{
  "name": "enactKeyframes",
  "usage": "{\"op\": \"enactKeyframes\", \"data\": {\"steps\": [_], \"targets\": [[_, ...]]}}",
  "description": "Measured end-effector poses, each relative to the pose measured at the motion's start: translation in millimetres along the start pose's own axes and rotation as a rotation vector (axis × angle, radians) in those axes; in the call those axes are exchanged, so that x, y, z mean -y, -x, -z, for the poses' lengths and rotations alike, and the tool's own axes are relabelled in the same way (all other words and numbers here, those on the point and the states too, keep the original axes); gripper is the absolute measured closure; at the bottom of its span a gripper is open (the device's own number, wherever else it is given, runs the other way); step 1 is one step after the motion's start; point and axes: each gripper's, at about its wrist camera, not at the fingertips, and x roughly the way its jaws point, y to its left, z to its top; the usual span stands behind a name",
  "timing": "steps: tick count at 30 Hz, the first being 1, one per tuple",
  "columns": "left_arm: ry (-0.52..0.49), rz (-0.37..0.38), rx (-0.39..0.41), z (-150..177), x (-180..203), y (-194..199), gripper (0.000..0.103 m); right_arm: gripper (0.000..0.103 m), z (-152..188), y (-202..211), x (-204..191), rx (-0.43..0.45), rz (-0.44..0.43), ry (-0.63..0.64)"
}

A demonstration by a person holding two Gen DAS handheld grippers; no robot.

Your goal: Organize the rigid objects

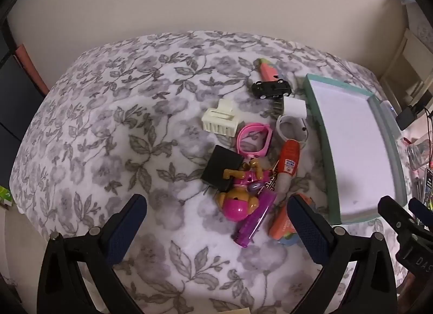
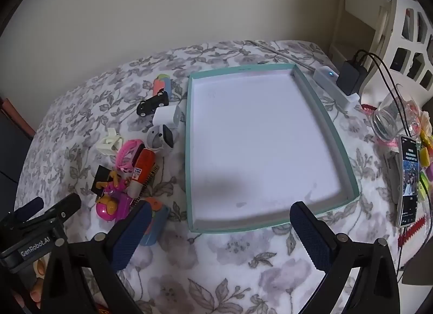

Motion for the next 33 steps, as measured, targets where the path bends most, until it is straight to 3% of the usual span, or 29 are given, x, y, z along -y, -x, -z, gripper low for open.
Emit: {"op": "enactKeyframes", "data": {"steps": [33], "targets": [[0.037, -0.019, 0.007, -1.1, -6.8, -2.1, 0.0, 0.0, -0.2, -16.4, -1.1, -0.012, 0.022, -0.008]]}}
